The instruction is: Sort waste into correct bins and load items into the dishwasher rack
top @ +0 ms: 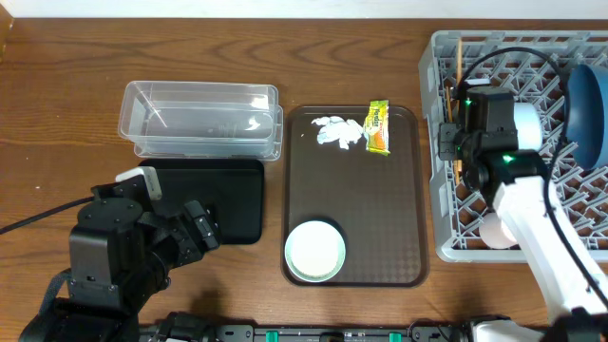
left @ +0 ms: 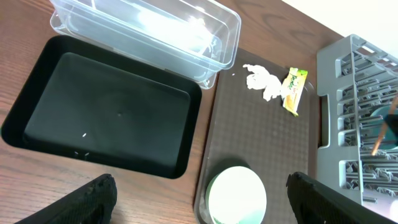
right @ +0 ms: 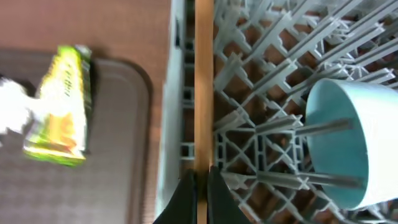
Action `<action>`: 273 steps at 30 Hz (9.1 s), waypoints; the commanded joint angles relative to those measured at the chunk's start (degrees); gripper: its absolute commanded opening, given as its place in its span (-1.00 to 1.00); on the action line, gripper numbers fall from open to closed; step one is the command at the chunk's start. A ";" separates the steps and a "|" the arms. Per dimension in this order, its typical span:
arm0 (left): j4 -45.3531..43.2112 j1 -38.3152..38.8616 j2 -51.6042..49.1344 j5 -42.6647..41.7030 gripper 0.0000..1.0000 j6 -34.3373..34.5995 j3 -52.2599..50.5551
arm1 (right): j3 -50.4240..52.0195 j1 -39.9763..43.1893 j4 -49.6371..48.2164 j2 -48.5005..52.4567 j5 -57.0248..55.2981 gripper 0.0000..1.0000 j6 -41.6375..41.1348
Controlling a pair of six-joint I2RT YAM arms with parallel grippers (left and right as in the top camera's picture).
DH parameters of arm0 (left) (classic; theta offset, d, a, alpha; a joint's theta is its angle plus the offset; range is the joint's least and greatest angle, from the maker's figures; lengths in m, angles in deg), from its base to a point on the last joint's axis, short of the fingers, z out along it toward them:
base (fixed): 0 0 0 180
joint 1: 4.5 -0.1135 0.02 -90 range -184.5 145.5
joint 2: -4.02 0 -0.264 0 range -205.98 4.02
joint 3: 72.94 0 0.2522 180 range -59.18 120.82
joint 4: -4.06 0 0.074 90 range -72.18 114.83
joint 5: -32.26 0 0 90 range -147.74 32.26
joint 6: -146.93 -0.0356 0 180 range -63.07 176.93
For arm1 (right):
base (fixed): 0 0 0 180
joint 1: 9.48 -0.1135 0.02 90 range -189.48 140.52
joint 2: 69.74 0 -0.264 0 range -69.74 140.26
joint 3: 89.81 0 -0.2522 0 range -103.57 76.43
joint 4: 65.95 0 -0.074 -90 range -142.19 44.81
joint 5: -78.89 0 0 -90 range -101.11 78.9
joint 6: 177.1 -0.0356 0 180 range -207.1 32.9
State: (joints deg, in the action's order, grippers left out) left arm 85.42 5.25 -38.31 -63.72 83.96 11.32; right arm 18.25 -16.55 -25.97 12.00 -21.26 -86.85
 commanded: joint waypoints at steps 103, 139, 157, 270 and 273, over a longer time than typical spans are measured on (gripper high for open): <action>0.11 -0.22 0.09 0.68 0.79 0.09 0.66 | 57.86 10.05 -23.08 -81.40 22.40 0.98 4.96; -10.21 40.76 -43.93 3.54 0.63 12.68 -0.55 | 57.86 10.05 -23.08 -81.40 22.40 0.98 4.96; -22.93 45.99 -62.45 4.37 -0.31 20.39 -0.59 | 57.86 10.05 -23.08 -81.40 22.40 0.98 4.98; -31.80 -39.17 -48.35 -84.04 -0.88 -45.11 -27.65 | 57.86 10.05 -23.08 -81.35 22.40 0.98 4.98; -31.82 -38.66 -48.13 -78.95 -0.88 -46.75 -27.63 | 57.86 10.05 -23.08 -81.35 22.40 0.98 4.96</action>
State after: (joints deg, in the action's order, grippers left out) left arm 53.57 -33.78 -86.70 -144.35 39.22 -16.28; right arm 75.87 -7.11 -49.05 -69.11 0.88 -82.20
